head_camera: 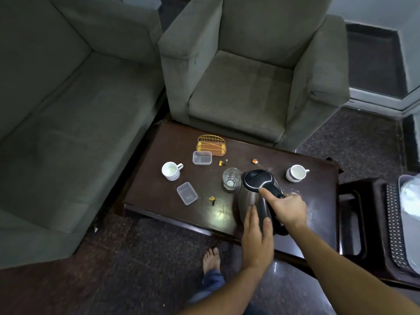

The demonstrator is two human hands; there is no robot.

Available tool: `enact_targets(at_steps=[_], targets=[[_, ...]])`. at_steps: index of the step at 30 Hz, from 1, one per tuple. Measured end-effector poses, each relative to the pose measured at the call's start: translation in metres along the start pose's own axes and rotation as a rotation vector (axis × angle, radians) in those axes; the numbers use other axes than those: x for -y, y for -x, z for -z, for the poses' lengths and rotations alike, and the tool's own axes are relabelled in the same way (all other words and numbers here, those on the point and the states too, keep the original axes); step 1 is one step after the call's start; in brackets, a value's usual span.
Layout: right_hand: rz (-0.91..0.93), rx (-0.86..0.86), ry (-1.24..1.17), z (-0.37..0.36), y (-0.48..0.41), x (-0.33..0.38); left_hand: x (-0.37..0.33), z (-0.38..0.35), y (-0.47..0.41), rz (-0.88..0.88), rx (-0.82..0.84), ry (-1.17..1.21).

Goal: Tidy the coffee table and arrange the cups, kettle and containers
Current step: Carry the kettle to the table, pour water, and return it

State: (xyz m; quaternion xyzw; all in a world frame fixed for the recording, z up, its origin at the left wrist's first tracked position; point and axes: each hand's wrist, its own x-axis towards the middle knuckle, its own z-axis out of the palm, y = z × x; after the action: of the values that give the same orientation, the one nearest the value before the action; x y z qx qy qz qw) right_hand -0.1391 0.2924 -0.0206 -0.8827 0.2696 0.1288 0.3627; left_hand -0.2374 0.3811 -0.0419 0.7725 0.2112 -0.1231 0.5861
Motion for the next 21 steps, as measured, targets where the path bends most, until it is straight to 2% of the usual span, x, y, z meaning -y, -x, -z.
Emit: enact_targets(at_steps=[6,21], targets=[[-0.034,0.010,0.043,-0.007,0.003,0.006,-0.012,-0.009,0.013,-0.026,0.067,0.138],[-0.054,0.083,0.148,-0.015,-0.007,0.017,-0.015,-0.008,0.003,0.024,0.097,0.174]])
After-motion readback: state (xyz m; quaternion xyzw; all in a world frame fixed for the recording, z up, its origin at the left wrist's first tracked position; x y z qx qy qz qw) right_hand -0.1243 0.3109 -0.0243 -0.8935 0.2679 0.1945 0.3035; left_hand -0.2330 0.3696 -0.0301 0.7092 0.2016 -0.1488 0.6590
